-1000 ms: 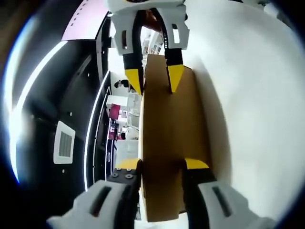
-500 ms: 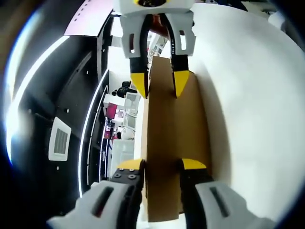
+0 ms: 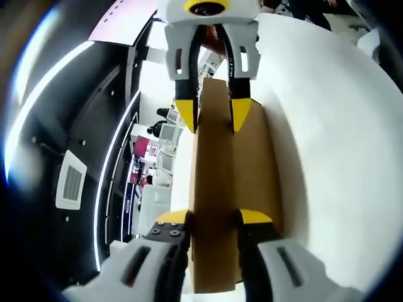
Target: Operate the shoe box by opening the lid, removing the specified soft item, and placing it in the target area until the item is outside and the box remains undamaged.
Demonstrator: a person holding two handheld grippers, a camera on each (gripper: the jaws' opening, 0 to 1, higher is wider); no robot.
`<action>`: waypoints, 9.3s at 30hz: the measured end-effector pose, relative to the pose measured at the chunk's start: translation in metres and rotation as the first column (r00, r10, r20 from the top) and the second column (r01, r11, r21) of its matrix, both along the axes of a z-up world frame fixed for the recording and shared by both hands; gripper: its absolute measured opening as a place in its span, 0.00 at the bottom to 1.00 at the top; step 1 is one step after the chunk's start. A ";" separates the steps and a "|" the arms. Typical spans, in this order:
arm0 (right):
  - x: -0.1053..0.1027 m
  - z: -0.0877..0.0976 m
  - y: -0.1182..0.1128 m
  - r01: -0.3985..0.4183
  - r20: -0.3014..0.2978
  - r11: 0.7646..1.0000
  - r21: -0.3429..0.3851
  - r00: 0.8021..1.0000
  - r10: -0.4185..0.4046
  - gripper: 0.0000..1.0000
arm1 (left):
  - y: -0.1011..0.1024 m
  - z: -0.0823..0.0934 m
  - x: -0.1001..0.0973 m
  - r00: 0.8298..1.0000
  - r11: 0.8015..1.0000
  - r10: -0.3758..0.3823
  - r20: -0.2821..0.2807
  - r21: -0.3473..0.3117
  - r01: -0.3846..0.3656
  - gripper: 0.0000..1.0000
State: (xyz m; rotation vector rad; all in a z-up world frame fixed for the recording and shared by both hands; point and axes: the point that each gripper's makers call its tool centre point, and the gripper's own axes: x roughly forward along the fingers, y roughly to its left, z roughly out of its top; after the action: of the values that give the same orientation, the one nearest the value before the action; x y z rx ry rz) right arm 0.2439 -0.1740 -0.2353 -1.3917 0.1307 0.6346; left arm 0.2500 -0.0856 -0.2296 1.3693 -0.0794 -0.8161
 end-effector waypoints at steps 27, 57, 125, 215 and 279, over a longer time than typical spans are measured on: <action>0.012 0.025 0.000 0.001 -0.079 1.000 0.019 0.997 0.001 0.29 | -0.004 0.020 0.015 0.997 1.000 0.015 -0.074 -0.002 -0.015 0.29; 0.033 0.063 -0.003 -0.012 -0.050 1.000 0.011 0.999 0.012 0.27 | -0.009 0.058 0.033 0.988 0.999 -0.043 -0.146 -0.001 0.043 0.29; 0.066 0.093 -0.002 0.051 0.095 0.998 -0.022 0.994 -0.048 0.24 | 0.016 0.060 -0.023 0.917 0.987 -0.163 -0.363 -0.070 0.148 0.45; 0.071 0.094 -0.003 0.082 0.109 0.996 -0.019 0.991 -0.080 0.23 | 0.009 -0.065 0.014 0.679 0.982 -0.066 -0.732 0.074 0.175 0.06; 0.088 0.109 -0.002 0.170 0.233 0.984 -0.046 0.960 -0.154 0.19 | 0.002 -0.063 0.010 0.505 0.970 -0.242 -0.828 -0.214 0.114 0.01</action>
State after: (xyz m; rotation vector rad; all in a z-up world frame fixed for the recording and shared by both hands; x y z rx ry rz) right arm 0.3321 -0.1761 -0.1267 -1.4905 0.0814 0.3332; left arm 0.2603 -0.0839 -0.2924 0.6972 0.5090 -1.5723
